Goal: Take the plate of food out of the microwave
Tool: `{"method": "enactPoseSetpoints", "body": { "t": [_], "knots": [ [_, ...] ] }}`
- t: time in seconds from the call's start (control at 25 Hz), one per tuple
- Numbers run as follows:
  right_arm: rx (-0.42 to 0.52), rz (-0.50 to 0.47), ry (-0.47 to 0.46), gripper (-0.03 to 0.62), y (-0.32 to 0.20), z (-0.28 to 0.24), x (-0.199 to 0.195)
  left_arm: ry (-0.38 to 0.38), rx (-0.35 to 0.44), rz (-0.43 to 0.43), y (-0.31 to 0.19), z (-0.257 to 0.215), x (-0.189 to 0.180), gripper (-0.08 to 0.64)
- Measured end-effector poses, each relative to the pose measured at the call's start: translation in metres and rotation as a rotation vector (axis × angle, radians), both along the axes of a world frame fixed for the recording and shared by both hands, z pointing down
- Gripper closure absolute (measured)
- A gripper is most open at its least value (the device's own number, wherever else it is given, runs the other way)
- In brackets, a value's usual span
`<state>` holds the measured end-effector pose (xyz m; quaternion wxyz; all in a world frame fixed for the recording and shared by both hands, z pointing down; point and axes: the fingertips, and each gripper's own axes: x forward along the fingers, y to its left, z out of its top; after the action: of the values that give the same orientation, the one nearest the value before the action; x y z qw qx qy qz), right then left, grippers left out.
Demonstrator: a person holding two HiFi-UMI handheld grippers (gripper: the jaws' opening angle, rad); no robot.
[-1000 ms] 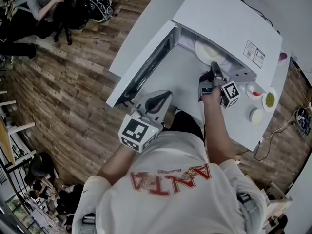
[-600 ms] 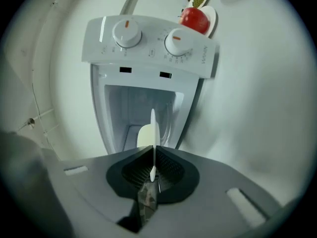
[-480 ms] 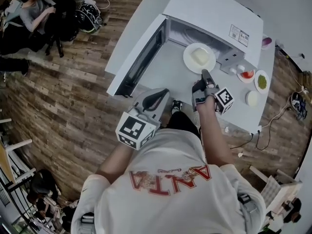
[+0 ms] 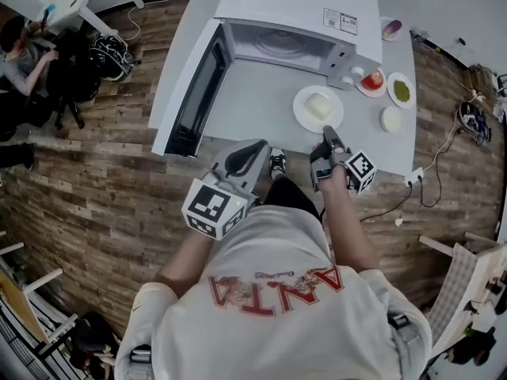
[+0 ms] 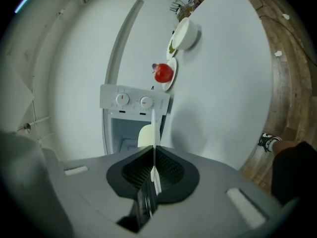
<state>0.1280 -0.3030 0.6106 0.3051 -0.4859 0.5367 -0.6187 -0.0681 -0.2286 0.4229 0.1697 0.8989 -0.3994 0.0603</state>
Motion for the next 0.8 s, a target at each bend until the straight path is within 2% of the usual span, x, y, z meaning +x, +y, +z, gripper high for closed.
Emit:
{"method": "enactPoseSetpoints", "body": {
  "t": [0.44, 0.8],
  "knots": [
    [-0.068, 0.186, 0.030, 0.575, 0.039, 0.043, 0.083, -0.024, -0.035, 0.070, 0.016, 0.014, 0.020, 0.551],
    [-0.098, 0.246, 0.010, 0.575, 0.040, 0.057, 0.105, -0.027, -0.040, 0.059, 0.014, 0.016, 0.021, 0.551]
  ]
}}
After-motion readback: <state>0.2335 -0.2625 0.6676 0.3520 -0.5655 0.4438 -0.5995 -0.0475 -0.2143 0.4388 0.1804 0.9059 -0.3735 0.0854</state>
